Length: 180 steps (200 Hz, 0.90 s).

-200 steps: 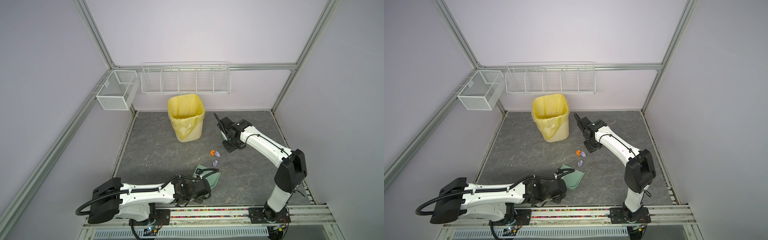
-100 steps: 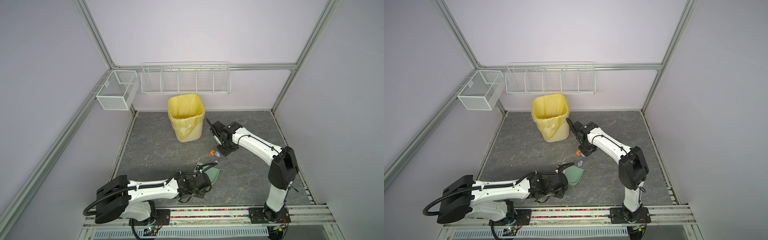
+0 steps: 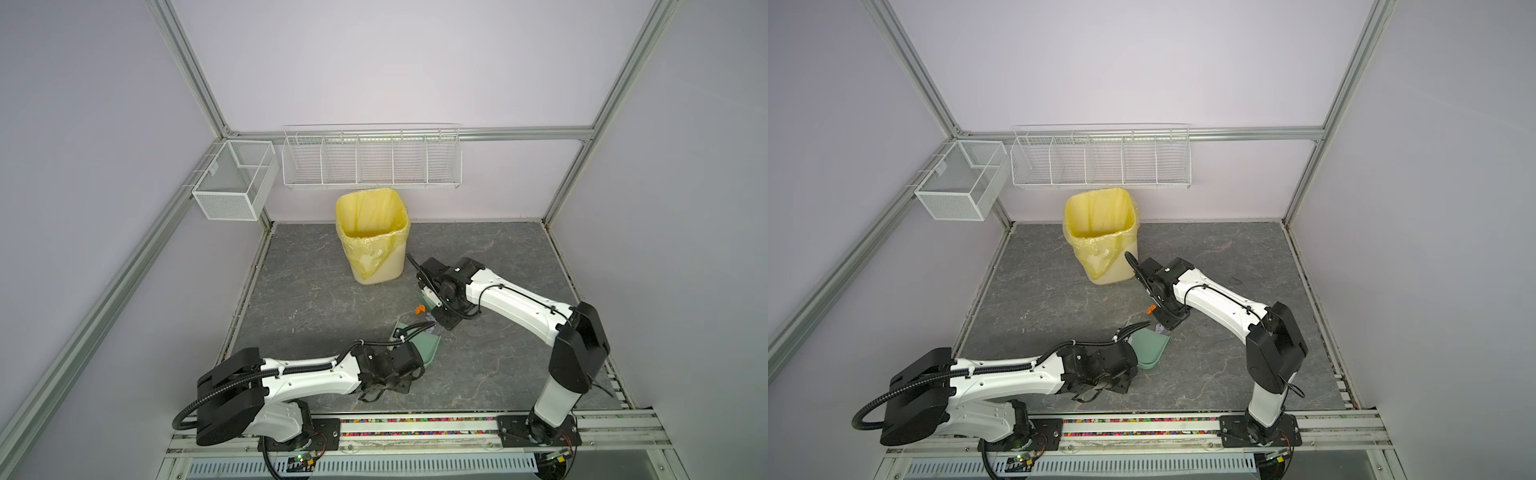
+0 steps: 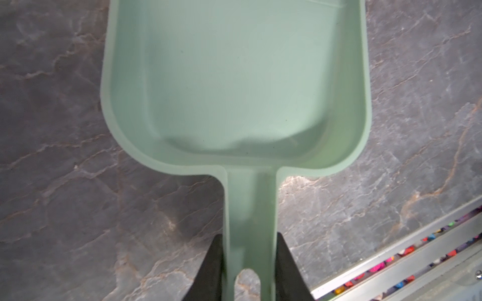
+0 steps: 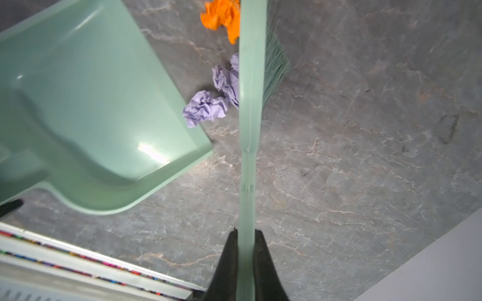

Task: Sweep away the paper scraps from the table
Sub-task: 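Sweep the purple and orange scraps into the dustpan with the right brush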

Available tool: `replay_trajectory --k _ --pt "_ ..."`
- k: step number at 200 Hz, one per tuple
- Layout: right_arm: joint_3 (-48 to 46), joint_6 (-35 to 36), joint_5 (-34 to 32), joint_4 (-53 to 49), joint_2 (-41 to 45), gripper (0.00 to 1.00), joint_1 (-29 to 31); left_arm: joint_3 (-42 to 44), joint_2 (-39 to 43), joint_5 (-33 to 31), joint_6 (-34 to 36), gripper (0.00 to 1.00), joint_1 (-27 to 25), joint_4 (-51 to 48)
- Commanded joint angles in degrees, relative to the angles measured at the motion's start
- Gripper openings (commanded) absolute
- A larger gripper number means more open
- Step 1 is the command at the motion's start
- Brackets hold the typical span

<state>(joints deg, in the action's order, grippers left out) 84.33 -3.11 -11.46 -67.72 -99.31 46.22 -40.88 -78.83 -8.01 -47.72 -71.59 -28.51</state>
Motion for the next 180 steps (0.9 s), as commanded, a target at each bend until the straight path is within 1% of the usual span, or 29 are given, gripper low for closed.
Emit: replay_trajectory --k 1,25,36,69,99,131,155,180 --pt "-2.5 1.7 10.1 -2.9 2.6 0.07 1.4 -1.7 -1.4 0.3 1.1 0.0 0.7 0.8" --pt "-4.9 1.3 15.8 -2.0 7.2 0.07 2.3 -2.2 -1.9 0.2 1.8 0.0 1.1 0.6" --pt "-5.9 0.4 17.0 -1.3 9.5 0.07 2.3 -2.1 -1.7 0.2 1.9 0.0 1.6 0.6" --pt "-7.0 -3.0 14.6 -0.1 15.3 0.07 1.3 -1.8 -0.7 -0.1 2.4 0.0 2.2 -0.1" --pt "-5.2 -5.7 11.0 1.5 16.7 0.07 -1.6 -1.4 0.4 -0.1 2.6 0.0 2.6 -0.8" --pt "-1.3 -6.2 6.6 3.4 13.4 0.07 -3.9 -0.7 1.5 -0.5 2.2 0.0 2.9 -1.0" --pt "2.7 -4.6 3.1 5.1 8.2 0.07 -4.5 0.2 2.3 -0.6 2.0 0.0 2.9 -0.6" --pt "6.8 -2.8 1.6 7.3 1.8 0.07 -4.5 1.3 2.5 0.2 1.8 0.0 3.6 0.4"
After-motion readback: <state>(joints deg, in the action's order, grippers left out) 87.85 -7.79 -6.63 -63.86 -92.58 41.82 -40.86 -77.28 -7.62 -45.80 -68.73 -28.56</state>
